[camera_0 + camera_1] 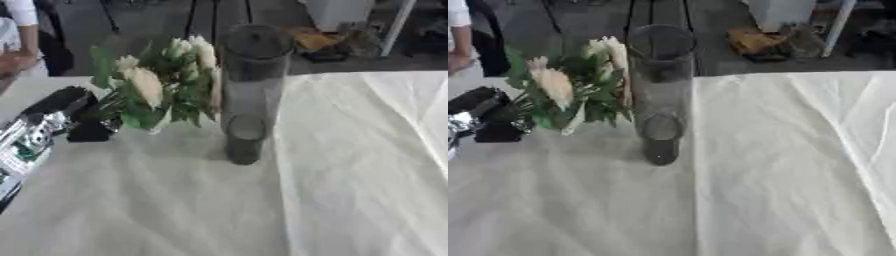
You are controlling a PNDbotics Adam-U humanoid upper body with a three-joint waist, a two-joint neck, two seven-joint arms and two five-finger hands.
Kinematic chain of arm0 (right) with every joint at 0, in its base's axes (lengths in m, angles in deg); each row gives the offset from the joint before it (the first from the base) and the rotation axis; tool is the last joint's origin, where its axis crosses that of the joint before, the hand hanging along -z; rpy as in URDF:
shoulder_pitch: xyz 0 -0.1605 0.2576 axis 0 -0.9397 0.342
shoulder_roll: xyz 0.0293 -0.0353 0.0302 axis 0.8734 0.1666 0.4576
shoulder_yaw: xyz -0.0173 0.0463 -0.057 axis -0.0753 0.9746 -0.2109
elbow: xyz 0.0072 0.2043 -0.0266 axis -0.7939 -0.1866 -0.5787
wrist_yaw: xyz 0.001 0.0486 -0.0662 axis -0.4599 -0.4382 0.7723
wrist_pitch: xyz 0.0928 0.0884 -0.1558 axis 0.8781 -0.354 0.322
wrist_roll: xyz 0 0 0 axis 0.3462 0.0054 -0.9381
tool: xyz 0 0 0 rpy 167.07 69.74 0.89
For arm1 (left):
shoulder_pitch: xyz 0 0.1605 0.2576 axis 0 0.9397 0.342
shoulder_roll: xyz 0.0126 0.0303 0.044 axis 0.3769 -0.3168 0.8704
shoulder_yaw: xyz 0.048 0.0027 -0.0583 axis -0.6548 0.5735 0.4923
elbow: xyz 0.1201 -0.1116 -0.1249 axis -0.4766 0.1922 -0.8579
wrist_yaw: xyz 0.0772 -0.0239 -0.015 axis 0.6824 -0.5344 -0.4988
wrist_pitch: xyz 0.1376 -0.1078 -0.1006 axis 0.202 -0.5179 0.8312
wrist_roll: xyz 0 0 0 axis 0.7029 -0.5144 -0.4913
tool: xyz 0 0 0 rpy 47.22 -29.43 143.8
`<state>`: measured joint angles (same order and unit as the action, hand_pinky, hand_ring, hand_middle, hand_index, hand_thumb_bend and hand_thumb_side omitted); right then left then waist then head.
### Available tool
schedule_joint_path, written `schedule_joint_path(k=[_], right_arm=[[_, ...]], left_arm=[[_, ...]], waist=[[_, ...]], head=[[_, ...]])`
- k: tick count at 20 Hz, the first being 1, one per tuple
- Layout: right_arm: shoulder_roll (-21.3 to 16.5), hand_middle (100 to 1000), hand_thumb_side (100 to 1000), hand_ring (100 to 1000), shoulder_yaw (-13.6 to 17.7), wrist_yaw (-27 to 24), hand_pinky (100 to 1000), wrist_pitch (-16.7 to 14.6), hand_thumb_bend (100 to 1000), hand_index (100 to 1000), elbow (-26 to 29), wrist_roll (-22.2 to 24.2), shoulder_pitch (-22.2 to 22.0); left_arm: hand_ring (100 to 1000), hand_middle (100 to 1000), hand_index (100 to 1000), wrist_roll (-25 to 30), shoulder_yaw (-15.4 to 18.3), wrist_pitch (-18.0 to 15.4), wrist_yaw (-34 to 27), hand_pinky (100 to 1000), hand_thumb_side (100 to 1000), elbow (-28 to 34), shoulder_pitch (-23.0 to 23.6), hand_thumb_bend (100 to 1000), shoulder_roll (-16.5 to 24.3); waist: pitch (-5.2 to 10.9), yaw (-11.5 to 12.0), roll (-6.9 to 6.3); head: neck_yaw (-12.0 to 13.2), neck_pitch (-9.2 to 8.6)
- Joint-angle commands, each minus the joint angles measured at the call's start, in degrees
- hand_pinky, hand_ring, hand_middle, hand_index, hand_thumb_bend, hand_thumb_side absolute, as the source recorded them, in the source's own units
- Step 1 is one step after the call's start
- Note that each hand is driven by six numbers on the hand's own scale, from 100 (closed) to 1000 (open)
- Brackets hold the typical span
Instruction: Arrange flowers into the vase.
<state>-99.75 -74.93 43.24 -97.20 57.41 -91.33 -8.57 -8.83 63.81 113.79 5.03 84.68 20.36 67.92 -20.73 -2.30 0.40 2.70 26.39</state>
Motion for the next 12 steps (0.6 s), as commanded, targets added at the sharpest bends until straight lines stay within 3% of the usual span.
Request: schedule_joint_path(k=[1, 12], right_arm=[[-0.7, 622, 1000, 814, 0.5, 0.1, 746, -2.8, 100, 878, 0.9, -2.8, 0.2], [-0.8, 623, 1000, 813, 0.6, 0.1, 745, -2.9, 100, 877, 0.9, -3.0, -0.1]], left_arm=[[100, 100, 100, -0.6, 1.9, 1.9, -0.9, 100, 466, 2.9, -0.6, 100, 2.5], [100, 100, 100, -4.7, 5.4, 6.3, -2.0, 100, 450, 7.4, -1.5, 100, 2.3]], waist=[[1.67, 0.2, 0.08], [2.1, 0.5, 0.36]], head=[[-0.3, 0.17], [-0.5, -0.16]])
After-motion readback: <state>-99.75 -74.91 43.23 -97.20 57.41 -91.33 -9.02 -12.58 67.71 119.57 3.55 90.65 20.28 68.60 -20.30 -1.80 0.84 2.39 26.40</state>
